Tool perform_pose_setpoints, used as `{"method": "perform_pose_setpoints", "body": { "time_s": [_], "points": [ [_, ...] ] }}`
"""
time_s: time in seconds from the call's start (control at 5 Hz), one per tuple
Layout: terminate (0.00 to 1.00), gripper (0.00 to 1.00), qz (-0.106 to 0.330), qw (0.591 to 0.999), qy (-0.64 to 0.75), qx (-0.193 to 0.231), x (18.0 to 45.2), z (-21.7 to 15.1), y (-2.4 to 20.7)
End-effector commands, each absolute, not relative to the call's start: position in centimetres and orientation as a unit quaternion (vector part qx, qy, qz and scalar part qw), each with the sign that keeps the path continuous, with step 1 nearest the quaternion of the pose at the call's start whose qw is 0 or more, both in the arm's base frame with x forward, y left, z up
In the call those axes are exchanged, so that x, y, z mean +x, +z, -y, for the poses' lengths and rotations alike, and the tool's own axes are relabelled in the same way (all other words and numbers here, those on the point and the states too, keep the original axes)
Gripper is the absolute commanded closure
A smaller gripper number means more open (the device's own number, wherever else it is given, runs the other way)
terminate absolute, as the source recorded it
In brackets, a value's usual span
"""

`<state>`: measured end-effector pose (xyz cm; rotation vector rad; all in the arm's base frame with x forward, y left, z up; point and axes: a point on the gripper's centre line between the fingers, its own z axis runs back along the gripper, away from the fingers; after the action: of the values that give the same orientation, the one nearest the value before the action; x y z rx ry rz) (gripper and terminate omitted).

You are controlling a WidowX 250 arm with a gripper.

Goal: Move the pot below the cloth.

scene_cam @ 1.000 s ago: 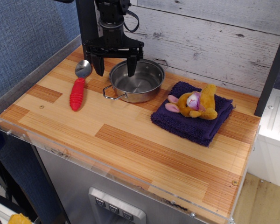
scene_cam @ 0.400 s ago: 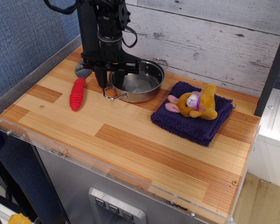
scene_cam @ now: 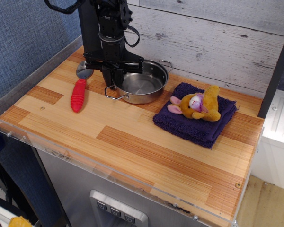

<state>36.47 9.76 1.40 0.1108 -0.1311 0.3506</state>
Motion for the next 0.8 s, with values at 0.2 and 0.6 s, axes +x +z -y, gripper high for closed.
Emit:
{"method": "perform_pose_setpoints", "body": {
  "time_s": [0.2, 0.6],
  "points": [
    [0.0, 1.0, 0.102, 0.979, 0.173, 0.038, 36.9, -10.1, 5.7],
    [0.0, 1.0, 0.126, 0.979, 0.162, 0.017, 36.5, -9.9, 8.6]
  ]
}}
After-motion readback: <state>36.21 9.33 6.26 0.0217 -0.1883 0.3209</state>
